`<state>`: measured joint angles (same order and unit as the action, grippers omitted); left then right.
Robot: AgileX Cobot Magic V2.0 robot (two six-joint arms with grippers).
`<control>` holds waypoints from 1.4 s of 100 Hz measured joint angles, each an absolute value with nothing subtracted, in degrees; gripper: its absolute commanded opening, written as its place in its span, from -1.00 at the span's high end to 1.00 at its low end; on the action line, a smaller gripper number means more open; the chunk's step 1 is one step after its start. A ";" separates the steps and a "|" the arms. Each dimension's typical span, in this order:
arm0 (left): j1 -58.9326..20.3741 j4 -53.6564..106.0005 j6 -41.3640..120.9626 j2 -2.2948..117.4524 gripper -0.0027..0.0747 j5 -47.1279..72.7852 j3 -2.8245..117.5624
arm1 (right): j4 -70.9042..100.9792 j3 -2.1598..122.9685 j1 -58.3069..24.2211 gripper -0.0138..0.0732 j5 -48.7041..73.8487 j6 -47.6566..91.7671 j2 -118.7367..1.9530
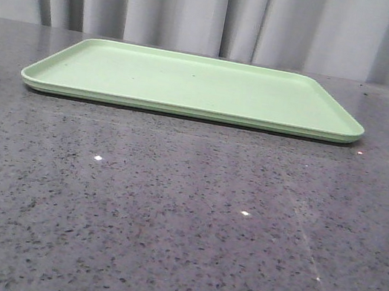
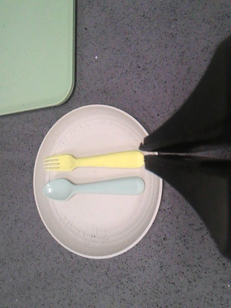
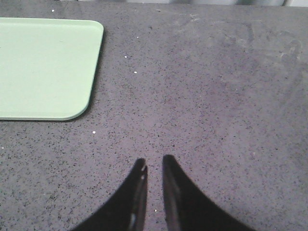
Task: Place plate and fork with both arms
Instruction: 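Open the left gripper and lower it onto the cream plate's rim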
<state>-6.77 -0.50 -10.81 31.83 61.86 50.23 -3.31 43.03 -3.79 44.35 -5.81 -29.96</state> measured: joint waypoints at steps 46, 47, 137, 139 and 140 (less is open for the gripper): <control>-6.77 0.70 -7.59 31.83 -0.58 60.12 50.23 | -3.31 43.03 -3.89 -0.23 44.35 -5.81 -29.96; -6.77 0.70 -7.59 31.83 -0.58 59.95 50.23 | -3.31 43.03 -3.89 -0.23 44.35 -5.81 -29.96; -2.22 -13.44 -11.71 40.57 -0.52 46.44 50.23 | -3.31 43.03 -3.89 -0.23 44.35 -5.81 -29.96; -1.74 -13.53 -11.71 41.06 -0.52 46.18 50.23 | -3.31 43.03 -3.89 -0.23 44.35 -5.81 -29.96; -1.57 -13.53 -11.71 41.38 -0.52 46.04 50.23 | -3.31 43.03 -3.89 -0.23 44.35 -5.81 -29.96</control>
<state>-1.57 -13.53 -11.71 41.38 46.04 50.23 -3.31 43.03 -3.89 44.35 -5.81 -29.96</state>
